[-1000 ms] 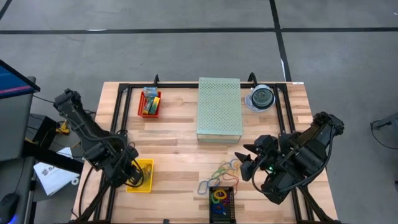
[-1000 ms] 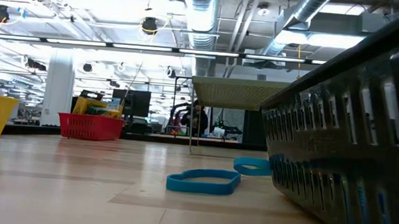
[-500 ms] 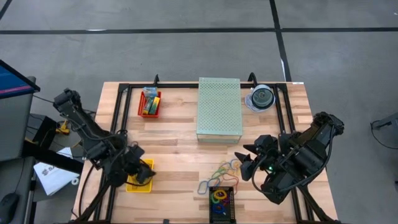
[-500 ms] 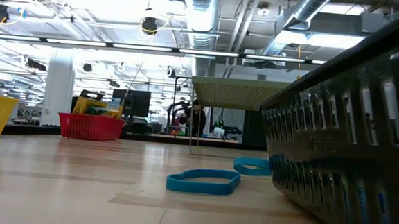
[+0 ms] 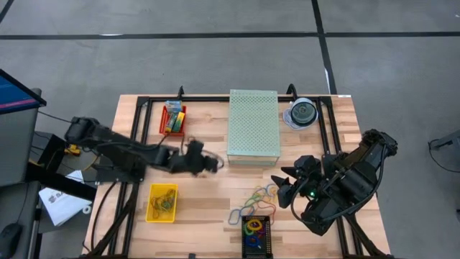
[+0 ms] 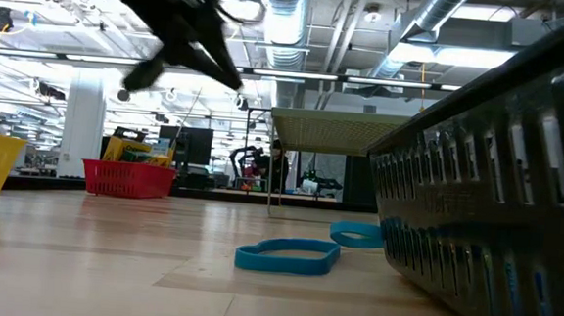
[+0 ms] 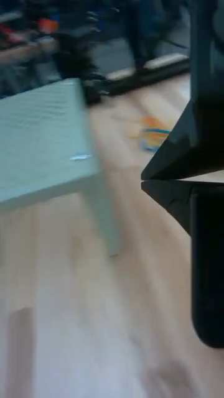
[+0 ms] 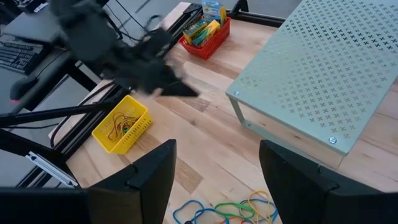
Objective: Pick & Place Office Desk Supplies
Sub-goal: Put the yellow rubber band into the yellow bin
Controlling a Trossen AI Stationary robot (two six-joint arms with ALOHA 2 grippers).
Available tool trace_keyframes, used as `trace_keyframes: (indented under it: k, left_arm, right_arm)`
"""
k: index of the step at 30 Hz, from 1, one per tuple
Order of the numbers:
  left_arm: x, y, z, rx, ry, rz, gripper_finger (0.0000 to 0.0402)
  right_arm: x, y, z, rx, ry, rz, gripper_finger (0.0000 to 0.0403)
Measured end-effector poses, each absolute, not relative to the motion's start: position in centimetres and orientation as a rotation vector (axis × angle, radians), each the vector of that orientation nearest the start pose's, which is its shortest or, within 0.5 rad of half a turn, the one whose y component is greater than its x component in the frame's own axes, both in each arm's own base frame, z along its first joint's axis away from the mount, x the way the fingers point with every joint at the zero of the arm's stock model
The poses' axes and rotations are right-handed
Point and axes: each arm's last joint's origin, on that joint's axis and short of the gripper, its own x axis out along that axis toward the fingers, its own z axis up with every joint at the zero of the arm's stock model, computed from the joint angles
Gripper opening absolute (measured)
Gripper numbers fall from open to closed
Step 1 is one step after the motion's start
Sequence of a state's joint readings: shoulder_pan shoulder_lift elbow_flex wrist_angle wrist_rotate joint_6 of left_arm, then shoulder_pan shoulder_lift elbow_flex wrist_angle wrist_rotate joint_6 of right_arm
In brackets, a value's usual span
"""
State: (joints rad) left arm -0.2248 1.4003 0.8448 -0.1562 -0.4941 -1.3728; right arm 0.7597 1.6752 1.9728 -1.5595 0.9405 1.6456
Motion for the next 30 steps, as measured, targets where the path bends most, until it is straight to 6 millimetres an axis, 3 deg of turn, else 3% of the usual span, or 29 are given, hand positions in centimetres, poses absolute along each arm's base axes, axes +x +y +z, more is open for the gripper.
trace_keyframes:
  k: [6, 16, 20, 30]
  left_arm:
    - [30.2, -1.2, 19.0, -1.208, 0.374, 0.793, 0.0001]
    - [31.2, 0.5, 14.7, -1.395, 0.212, 0.758, 0.0]
    - [31.2, 1.0, 14.5, -1.43, 0.133, 0.711, 0.0]
    - [31.4, 0.7, 14.7, -1.427, 0.154, 0.651, 0.0]
  right_arm:
    - [22.6, 18.3, 41.4, 0.597, 0.444, -0.7, 0.0227]
    - [22.3, 18.5, 41.4, 0.592, 0.448, -0.69, 0.0227]
    - [22.2, 18.7, 41.4, 0.587, 0.452, -0.684, 0.0227]
    - [22.0, 18.9, 41.4, 0.567, 0.459, -0.669, 0.0227]
